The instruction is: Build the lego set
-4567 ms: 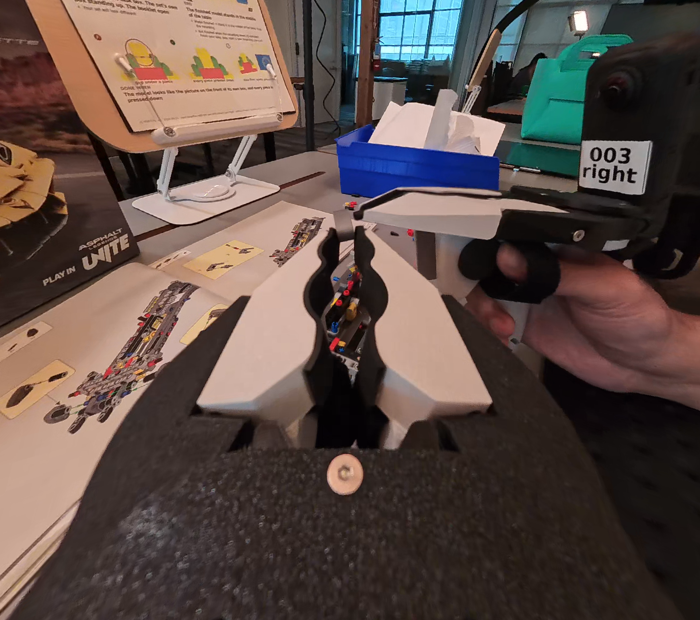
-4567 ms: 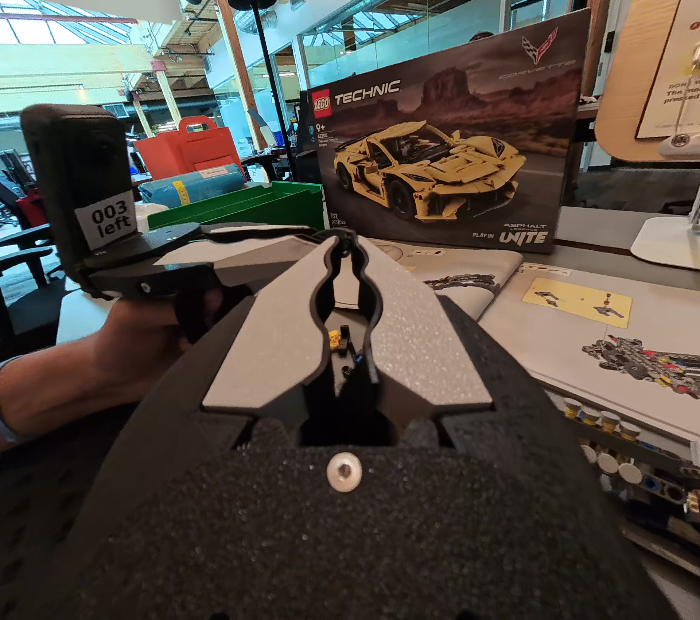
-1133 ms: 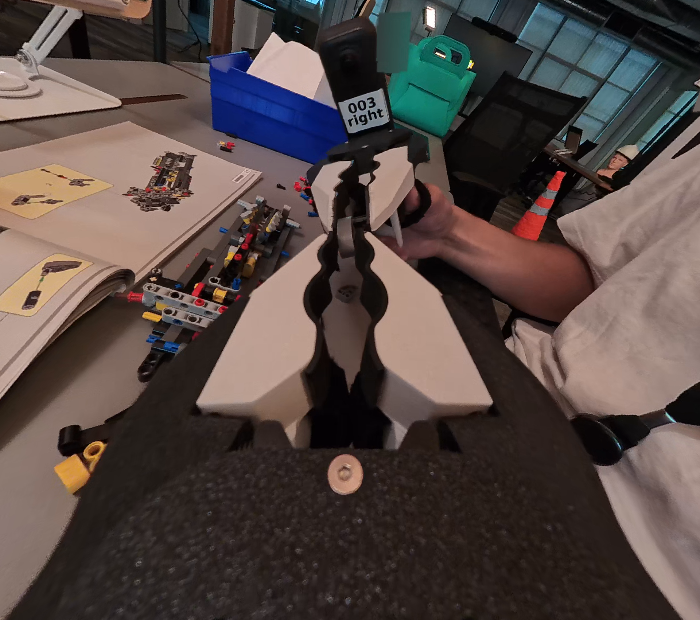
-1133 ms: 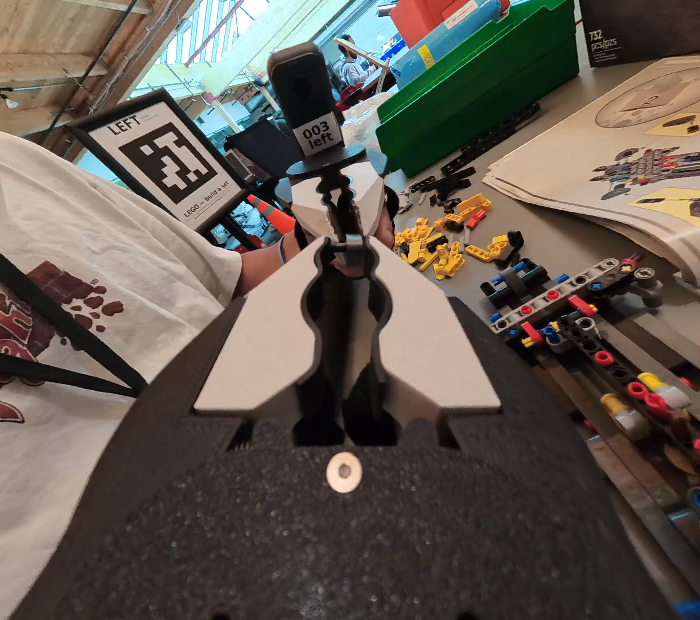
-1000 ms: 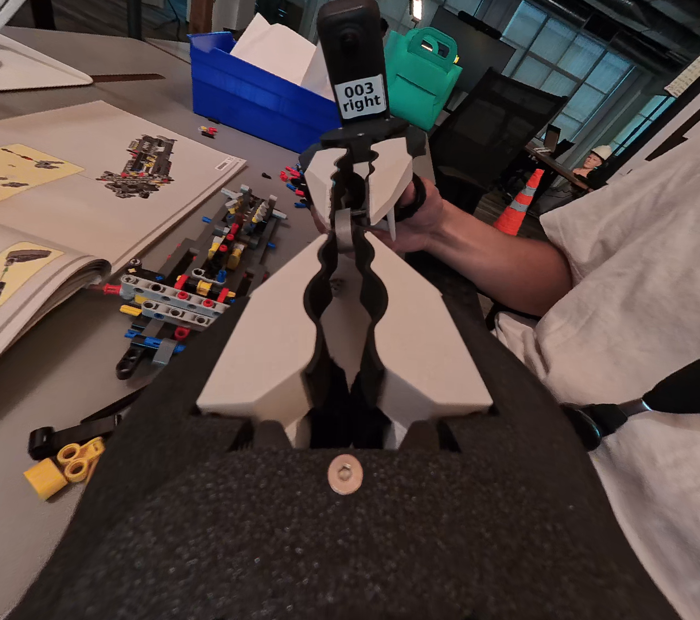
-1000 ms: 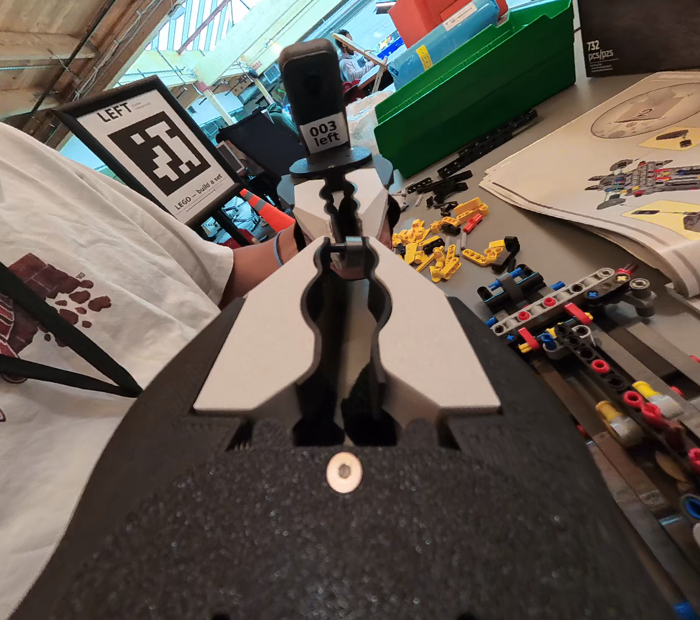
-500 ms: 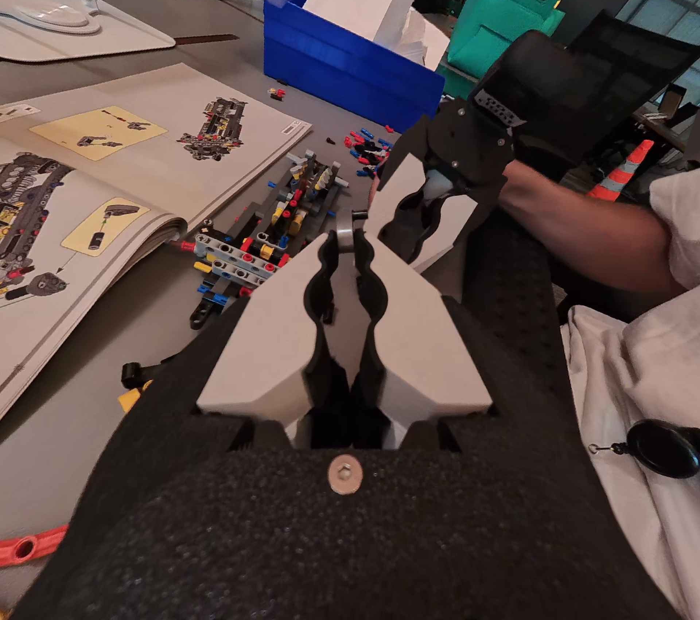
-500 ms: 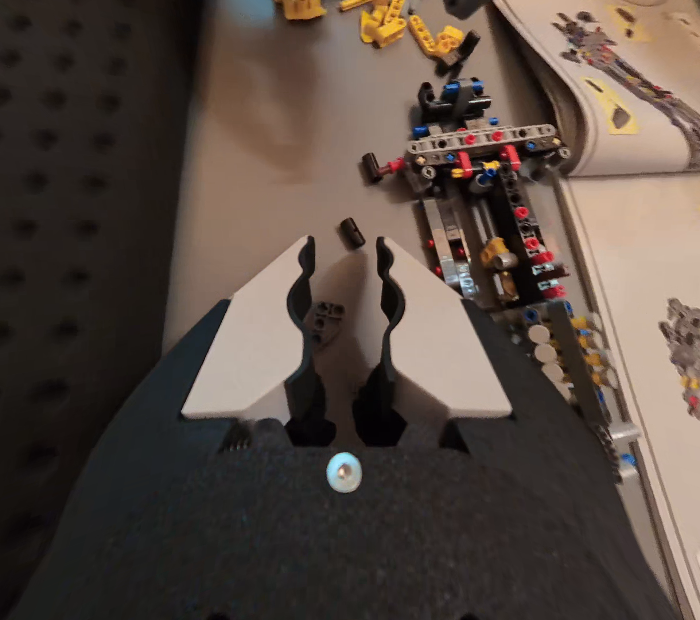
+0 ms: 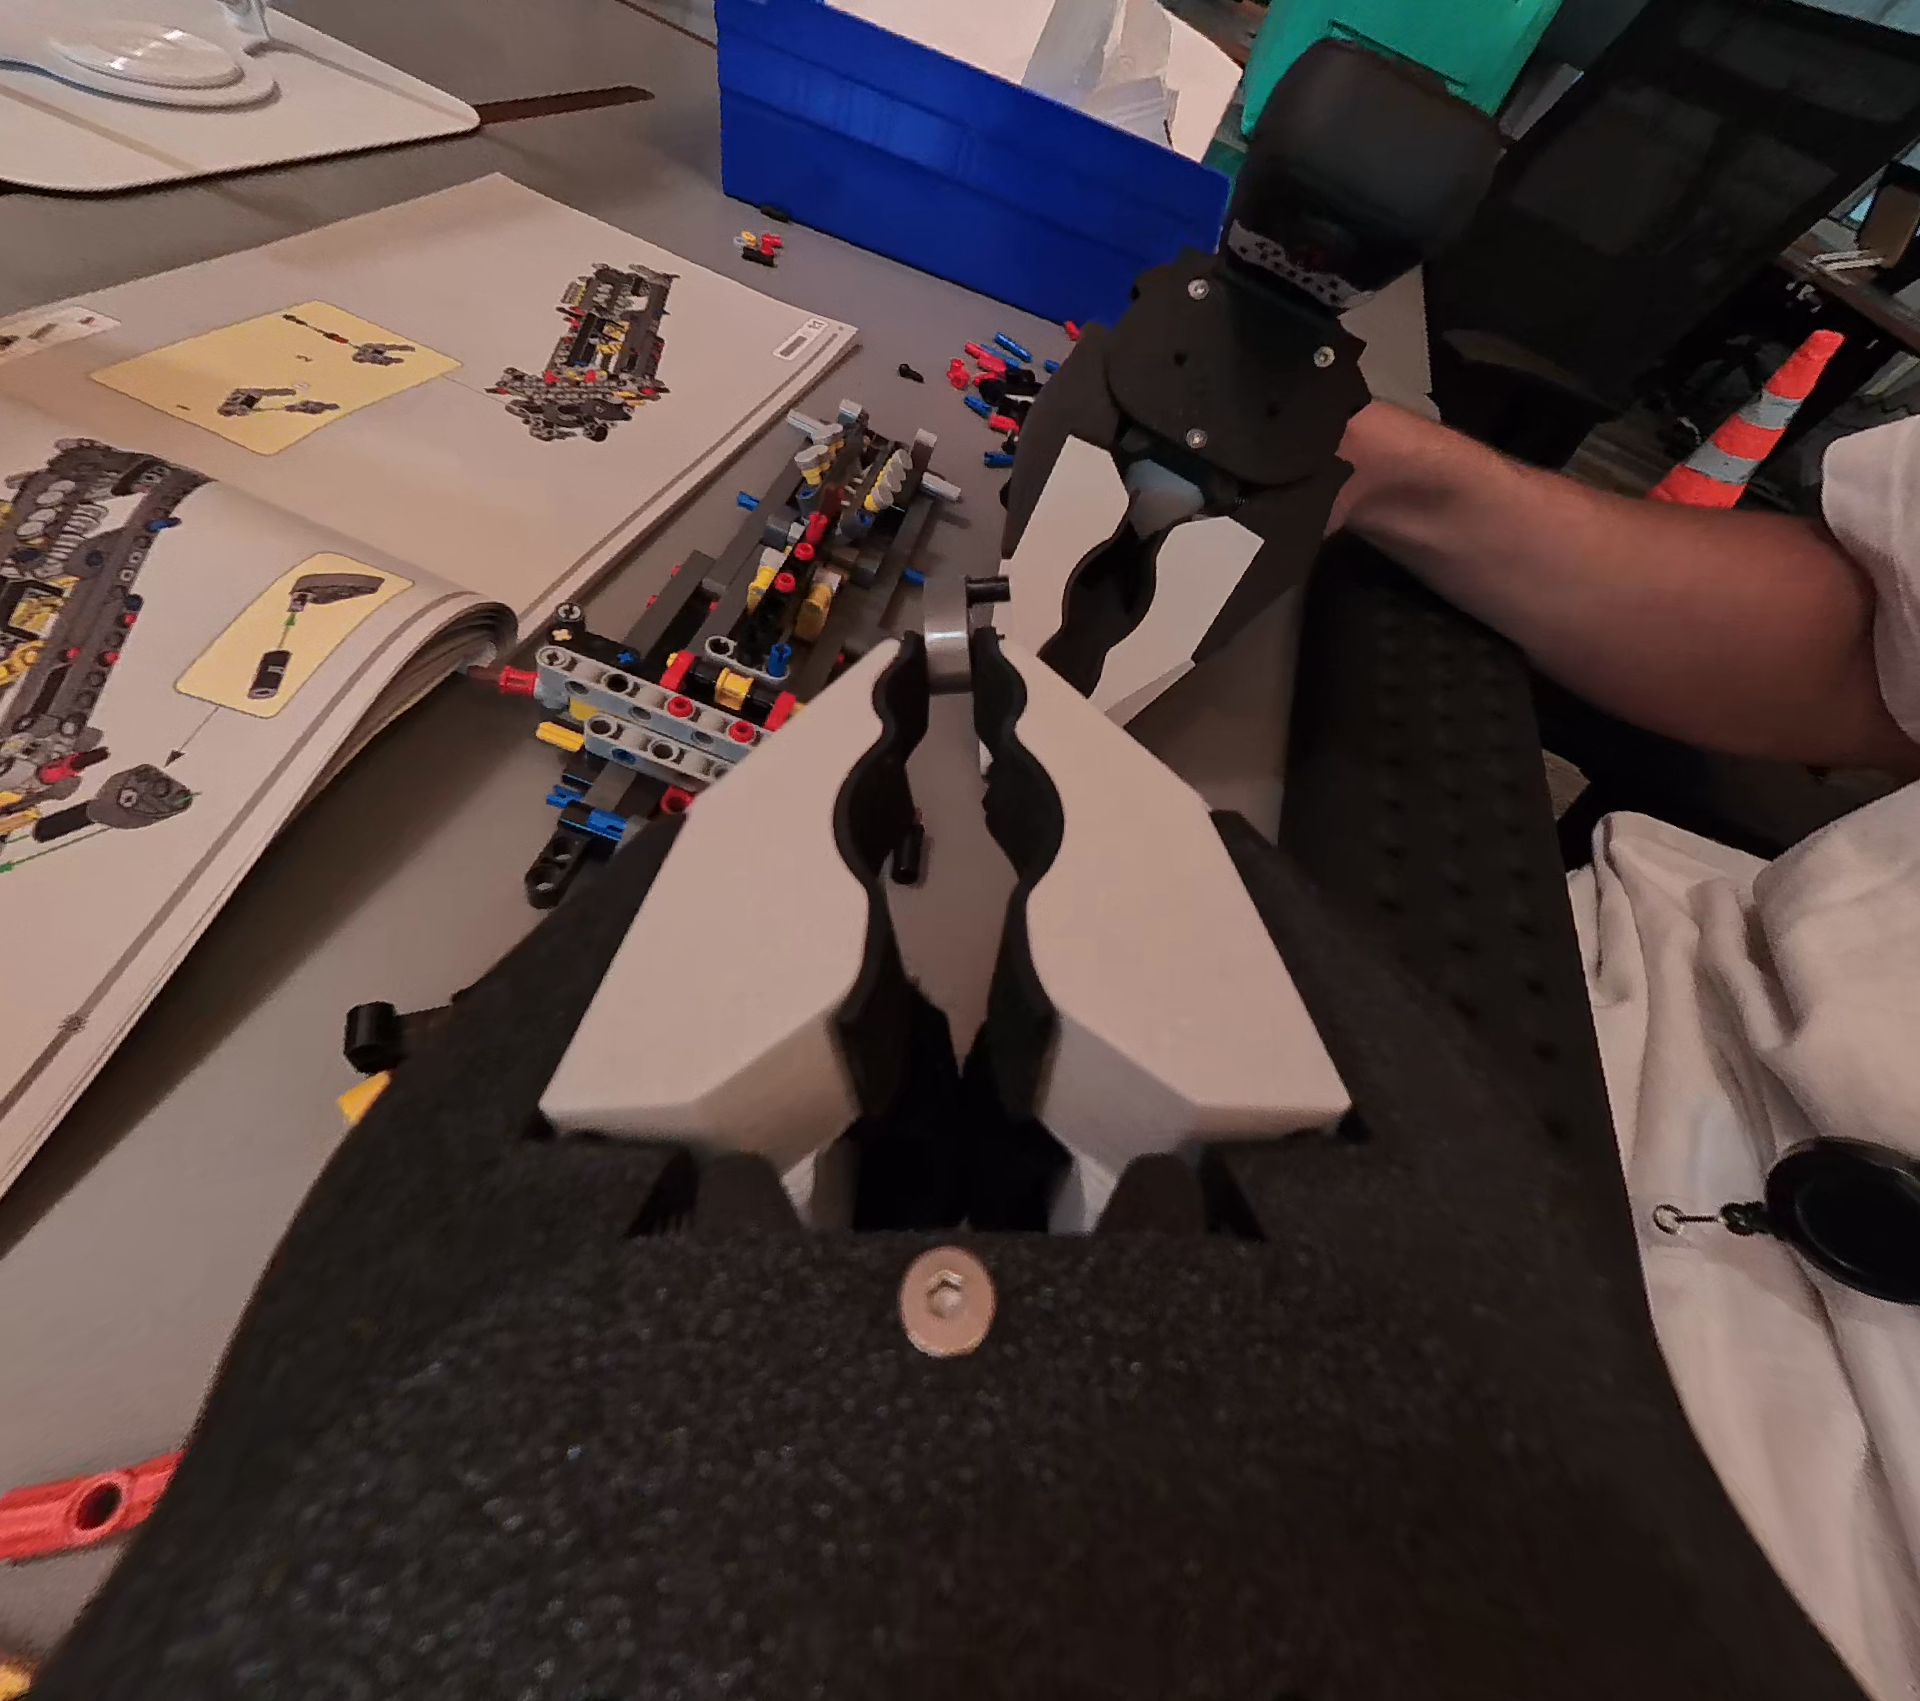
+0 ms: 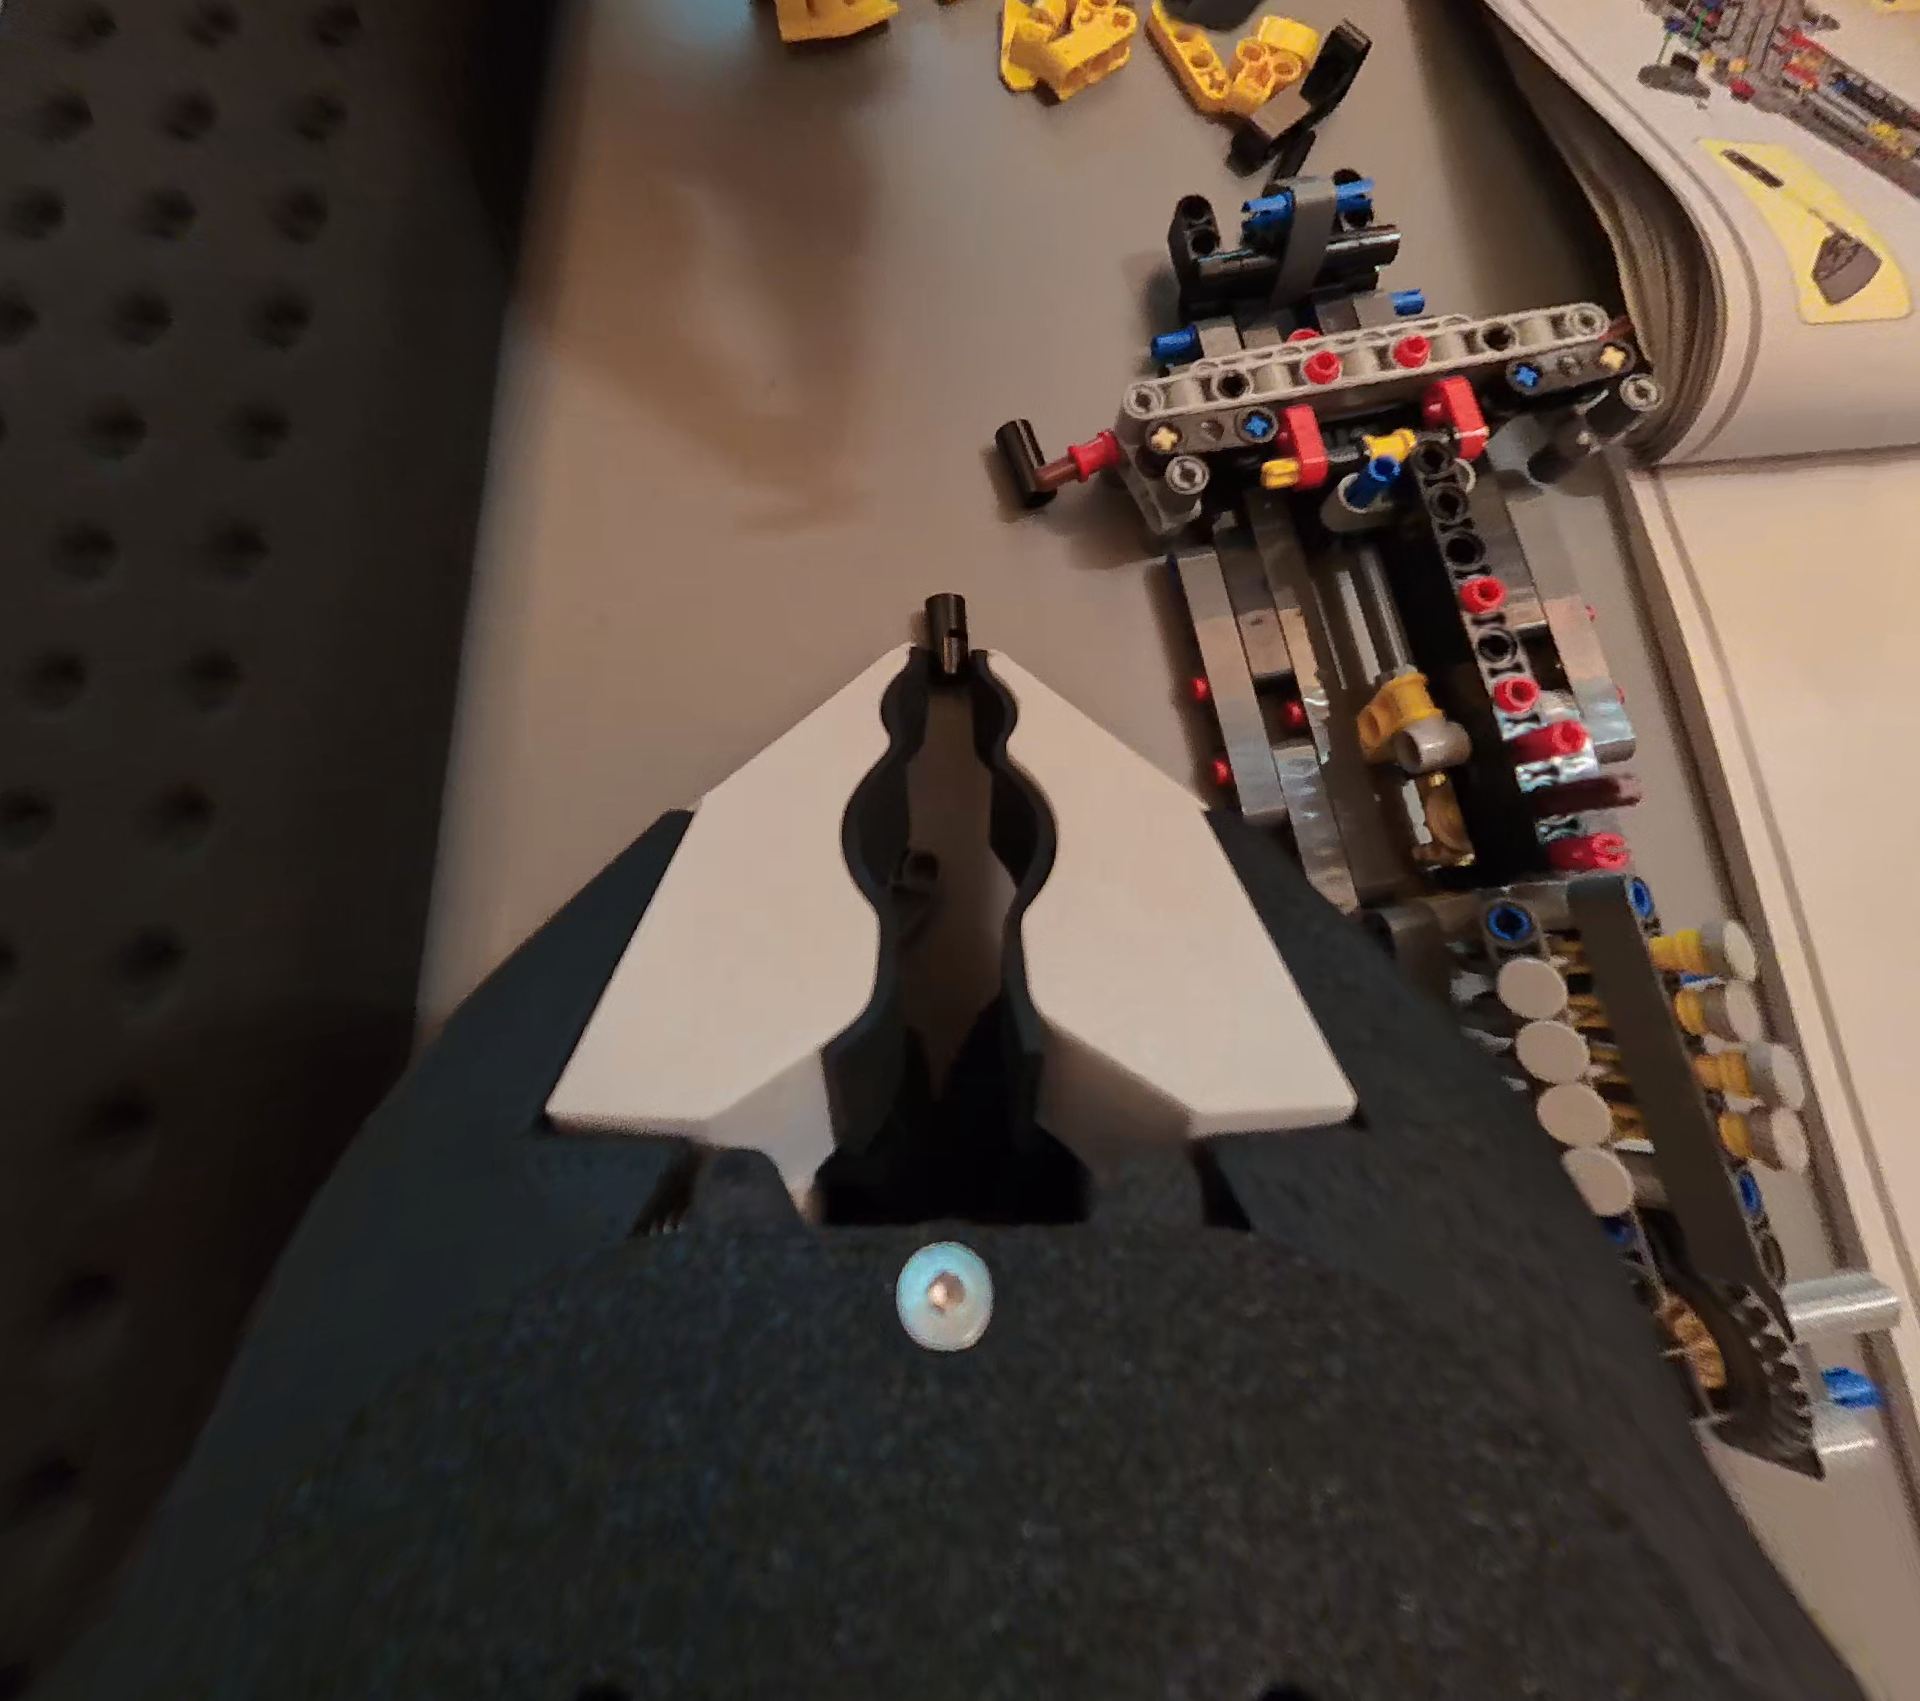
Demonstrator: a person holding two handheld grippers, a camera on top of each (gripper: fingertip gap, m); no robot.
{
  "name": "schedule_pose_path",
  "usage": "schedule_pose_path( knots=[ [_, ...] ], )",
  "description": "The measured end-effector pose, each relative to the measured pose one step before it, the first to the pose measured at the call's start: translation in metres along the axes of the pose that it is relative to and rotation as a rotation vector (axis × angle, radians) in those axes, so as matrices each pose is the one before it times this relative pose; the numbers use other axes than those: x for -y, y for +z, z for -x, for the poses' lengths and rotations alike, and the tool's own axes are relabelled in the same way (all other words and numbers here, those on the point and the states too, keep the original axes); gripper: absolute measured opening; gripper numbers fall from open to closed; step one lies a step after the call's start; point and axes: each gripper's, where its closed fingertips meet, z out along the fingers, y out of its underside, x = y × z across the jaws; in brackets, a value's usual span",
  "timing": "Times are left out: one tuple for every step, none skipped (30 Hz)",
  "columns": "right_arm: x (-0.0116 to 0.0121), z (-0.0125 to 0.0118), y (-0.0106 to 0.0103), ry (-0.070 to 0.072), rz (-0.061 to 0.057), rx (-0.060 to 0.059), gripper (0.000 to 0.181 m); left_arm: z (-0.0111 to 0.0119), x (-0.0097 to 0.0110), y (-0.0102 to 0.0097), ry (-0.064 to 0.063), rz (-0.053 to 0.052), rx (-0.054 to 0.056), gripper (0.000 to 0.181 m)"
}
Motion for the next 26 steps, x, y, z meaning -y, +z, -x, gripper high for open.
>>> schedule_pose_path(
  knots=[
    [0.00009,-0.00131,0.00016,0.0361,0.0088,0.0007,0.007,0.00065,0.00185,-0.00081,0.0058,-0.0115,0.0056,0.007],
    [-0.00002,-0.00206,-0.0003,0.044,0.0102,-0.0019,0.007,0.00054,0.00213,-0.00102,0.0065,-0.0133,0.0046,0.007],
    [0.00149,-0.00301,-0.00101,0.046,-0.0025,-0.0073,0.007,0.00065,0.00287,-0.00113,0.0073,-0.0165,0.0071,0.007],
    [0.00671,-0.00094,-0.00268,0.0454,-0.0356,0.0049,0.007,0.00078,0.00377,-0.00142,0.0113,-0.0217,0.0095,0.007],
    [0.01258,0.00189,-0.00447,0.0494,-0.0676,0.0208,0.007,0.00061,0.00427,-0.00148,0.0168,-0.025,0.0108,0.006],
    [0.0169,0.00295,-0.00543,0.0605,-0.0865,0.0233,0.007,0.00098,0.00449,-0.00161,0.0228,-0.0258,0.016,0.007],
    [0.02078,0.00528,-0.00528,0.0714,-0.1067,0.0349,0.007,0.0013,0.00451,-0.00143,0.031,-0.0253,0.0214,0.006],
    [0.02297,0.00696,-0.00372,0.0905,-0.1267,0.0454,0.007,0.00166,0.00421,-0.00137,0.0373,-0.0244,0.0253,0.007],
    [0.02077,0.0091,-0.00118,0.1223,-0.1266,0.0666,0.006,0.00176,0.00433,-0.00137,0.0385,-0.0244,0.0266,0.007],
    [0.01539,0.01127,0.0015,0.1366,-0.104,0.0903,0.006,0.00178,0.0043,-0.00139,0.0372,-0.0238,0.0263,0.006],
    [0.00708,0.00562,0.00331,0.1393,-0.0658,0.0612,0.006,0.00091,0.0039,-0.0013,0.0335,-0.0206,0.0189,0.006],
    [0.00355,0.00213,0.00291,0.1207,-0.05,0.0443,0.006,0.00086,0.00327,-0.00122,0.0285,-0.016,0.0175,0.007],
    [0.00359,0.0032,0.00223,0.1027,-0.0615,0.057,0.006,0.00177,0.00273,-0.00114,0.0284,-0.0125,0.0223,0.007],
    [0.00189,0.00285,0.00171,0.1001,-0.049,0.0583,0.005,0.00124,0.0018,-0.00095,0.0311,-0.0076,0.0189,0.007],
    [0.00027,0.00018,0.00139,0.0852,-0.0336,0.0395,0.006,-0.00003,0.0015,-0.00062,0.032,-0.0057,0.0128,0.007],
    [0.00053,-0.0008,0.00068,0.0632,-0.031,0.0276,0.006,-0.00053,0.00188,-0.00043,0.0306,-0.0073,0.011,0.007],
    [0.00078,0.00055,0.00022,0.0482,-0.0247,0.0274,0.006,-0.00114,0.00146,-0.00028,0.0273,-0.0057,0.0074,0.006],
    [-0.00055,-0.00141,0.00029,0.0353,-0.0047,0.007,0.006,-0.00135,0.00043,0.00016,0.022,-0.0006,0.0029,0.007],
    [0.00088,-0.00211,-0.00019,0.008,-0.0098,-0.0081,0.006,-0.00102,0.00005,0.00025,0.0144,0.0007,0.0026,0.006],
    [0.00182,-0.00101,-0.0005,-0.0014,-0.012,-0.0054,0.006,0.00023,0.00009,0.00011,0.0062,0.0,0.0056,0.006],
    [0.00164,0.00061,-0.00059,0.0075,-0.0055,0.006,0.006,0.00039,0.00055,-0.00037,0.0021,-0.0017,0.0024,0.006],
    [0.00153,0.00095,-0.00051,0.0113,-0.0047,0.0068,0.006,0.00057,0.00068,-0.00046,-0.0024,-0.0029,0.001,0.006],
    [0.00027,0.0036,0.00023,0.0077,0.0039,0.0227,0.006,0.00032,-0.00004,-0.00019,-0.0057,-0.0004,-0.0019,0.007],
    [-0.00098,0.00208,0.00064,0.0135,0.0089,0.0146,0.006,0.00046,-0.00018,-0.00016,-0.0034,0.0009,-0.0007,0.006],
    [-0.00052,0.00101,0.00051,0.0112,0.0042,0.0089,0.006,-0.0004,0.00004,-0.00028,0.0031,0.0,-0.0028,0.007],
    [-0.00099,0.0001,0.0005,0.0072,0.0074,0.002,0.006,-0.00008,0.00027,-0.00041,0.0088,-0.0031,0.0002,0.006]
  ],
)
